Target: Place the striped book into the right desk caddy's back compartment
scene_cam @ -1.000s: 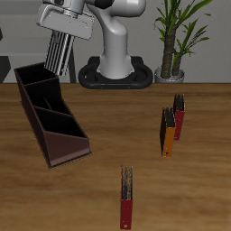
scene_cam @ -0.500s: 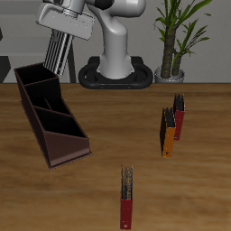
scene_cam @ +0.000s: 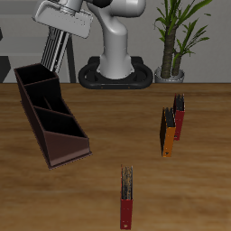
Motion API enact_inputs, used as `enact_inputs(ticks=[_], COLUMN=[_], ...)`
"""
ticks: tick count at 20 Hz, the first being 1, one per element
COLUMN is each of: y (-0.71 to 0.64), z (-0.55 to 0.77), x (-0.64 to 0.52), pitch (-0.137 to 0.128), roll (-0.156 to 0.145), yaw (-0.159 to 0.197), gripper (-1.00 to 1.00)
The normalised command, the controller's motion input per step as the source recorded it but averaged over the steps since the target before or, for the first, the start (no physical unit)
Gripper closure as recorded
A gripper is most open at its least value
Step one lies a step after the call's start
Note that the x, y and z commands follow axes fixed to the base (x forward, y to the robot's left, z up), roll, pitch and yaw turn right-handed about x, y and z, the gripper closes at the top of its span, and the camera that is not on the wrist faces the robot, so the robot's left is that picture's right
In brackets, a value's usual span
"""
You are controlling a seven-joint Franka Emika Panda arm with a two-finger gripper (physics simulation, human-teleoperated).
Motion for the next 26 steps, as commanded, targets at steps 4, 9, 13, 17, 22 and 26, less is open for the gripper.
enact_inputs(ticks=[4, 9, 13, 17, 22, 26], y=[-0.18, -0.04, -0.01, 0.05, 0.08, 0.06], z=[0.11, 0.01, -0.04, 0.0, 0.04, -0.02], x=[0.07, 0.06, 0.08, 0.09, 0.1, 0.08], pitch=[-0.021, 0.001, 0.01, 0.004, -0.006, -0.006], roll=[-0.031, -0.003, 0.0, 0.017, 0.019, 0.02], yaw=[-0.019, -0.005, -0.001, -0.002, 0.002, 0.013], gripper=[1.0, 1.0, 1.0, 1.0, 1.0, 1.0])
